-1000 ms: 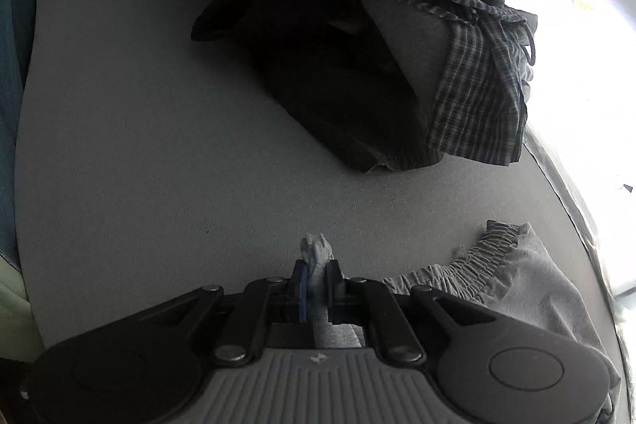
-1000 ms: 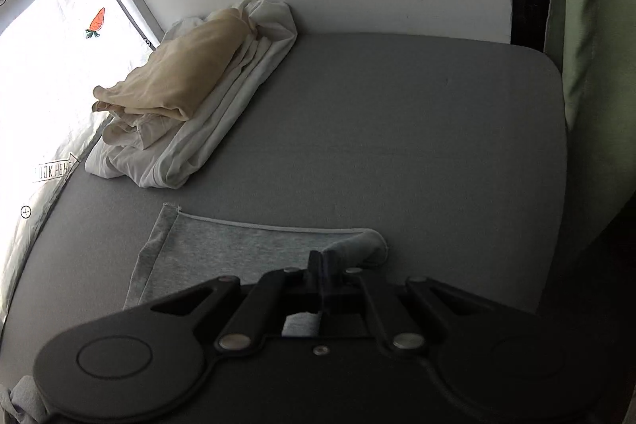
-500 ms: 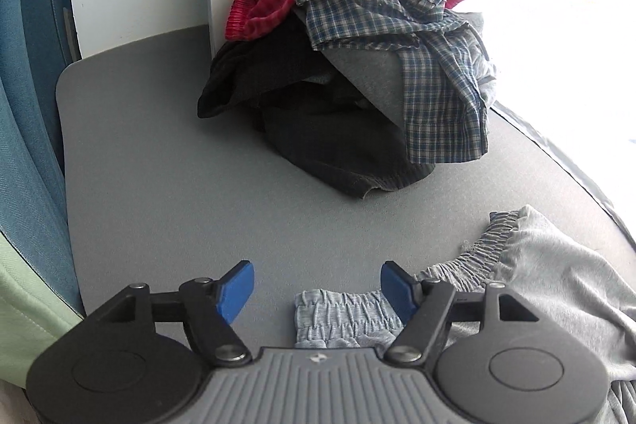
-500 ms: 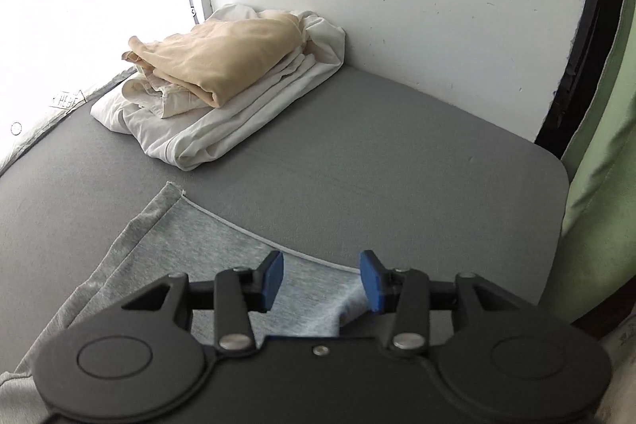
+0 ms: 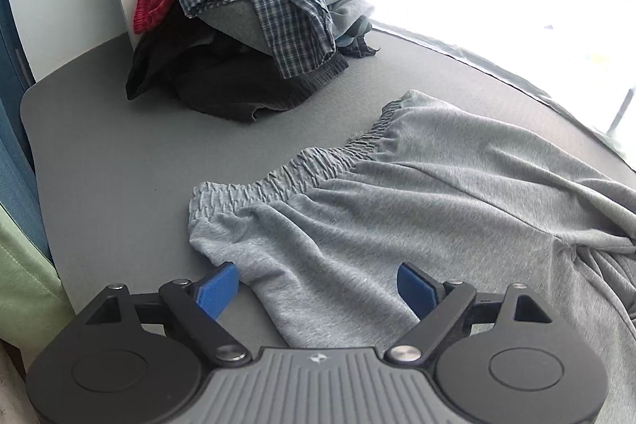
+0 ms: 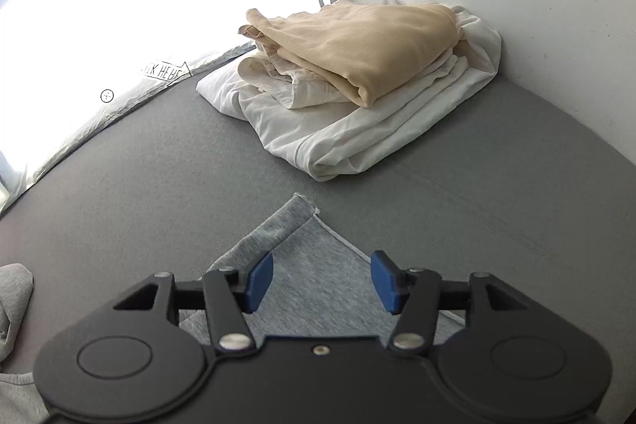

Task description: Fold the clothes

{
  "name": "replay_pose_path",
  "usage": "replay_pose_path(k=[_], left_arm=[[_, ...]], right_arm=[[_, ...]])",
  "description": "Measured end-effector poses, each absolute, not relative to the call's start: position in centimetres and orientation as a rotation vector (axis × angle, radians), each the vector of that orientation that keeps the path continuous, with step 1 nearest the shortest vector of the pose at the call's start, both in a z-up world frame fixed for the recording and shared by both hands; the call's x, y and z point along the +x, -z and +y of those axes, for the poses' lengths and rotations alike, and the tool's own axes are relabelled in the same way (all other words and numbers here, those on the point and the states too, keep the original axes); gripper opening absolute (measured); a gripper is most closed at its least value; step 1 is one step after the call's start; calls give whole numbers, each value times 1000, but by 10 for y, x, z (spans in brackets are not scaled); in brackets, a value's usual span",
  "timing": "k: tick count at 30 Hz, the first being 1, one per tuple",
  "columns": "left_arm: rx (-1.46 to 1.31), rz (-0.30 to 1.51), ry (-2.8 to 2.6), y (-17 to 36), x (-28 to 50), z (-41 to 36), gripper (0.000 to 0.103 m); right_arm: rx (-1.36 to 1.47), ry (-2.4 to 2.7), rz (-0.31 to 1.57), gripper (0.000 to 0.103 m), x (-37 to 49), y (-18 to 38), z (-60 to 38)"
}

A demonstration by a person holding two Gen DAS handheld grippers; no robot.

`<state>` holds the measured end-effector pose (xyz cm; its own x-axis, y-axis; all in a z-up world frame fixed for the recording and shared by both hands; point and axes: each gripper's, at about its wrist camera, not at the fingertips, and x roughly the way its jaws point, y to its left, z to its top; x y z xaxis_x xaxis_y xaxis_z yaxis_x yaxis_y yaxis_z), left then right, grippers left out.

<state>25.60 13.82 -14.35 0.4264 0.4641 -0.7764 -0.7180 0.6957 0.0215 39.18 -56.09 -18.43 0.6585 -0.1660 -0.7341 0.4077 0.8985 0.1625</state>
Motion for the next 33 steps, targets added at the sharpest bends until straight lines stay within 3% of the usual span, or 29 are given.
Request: replay_pose_path(k=[6,10,12,14,15,18,30,31,32,33], left_arm=[[-321,977,-799,193,265,111,92],[-383,941,-893,209,257,104,103],[-406,917,-917,211,255,104,103],[-388,909,-932,211,257,101,103],[-378,906,-937,210,258,99,103],[-384,896,-939,211,256,98,103],[-393,889,-923,213,255,100,103],[-390,886,-923,213,255,100,103],[-388,883,-924,213,254,100,103],[-389,883,-924,213,254,100,103]], right_arm=[[324,297,810,59,432,200,-573],[294,257,832,51,447,207,-575],[234,233,864,34,452,212,-570],[173,211,862,27,452,216,-565],[143,201,854,16,451,217,-563],[123,204,842,4,451,217,-564],[180,333,824,6,461,219,-586],[186,337,829,9,462,219,-586],[188,345,836,24,462,218,-585],[174,358,842,46,461,216,-583]])
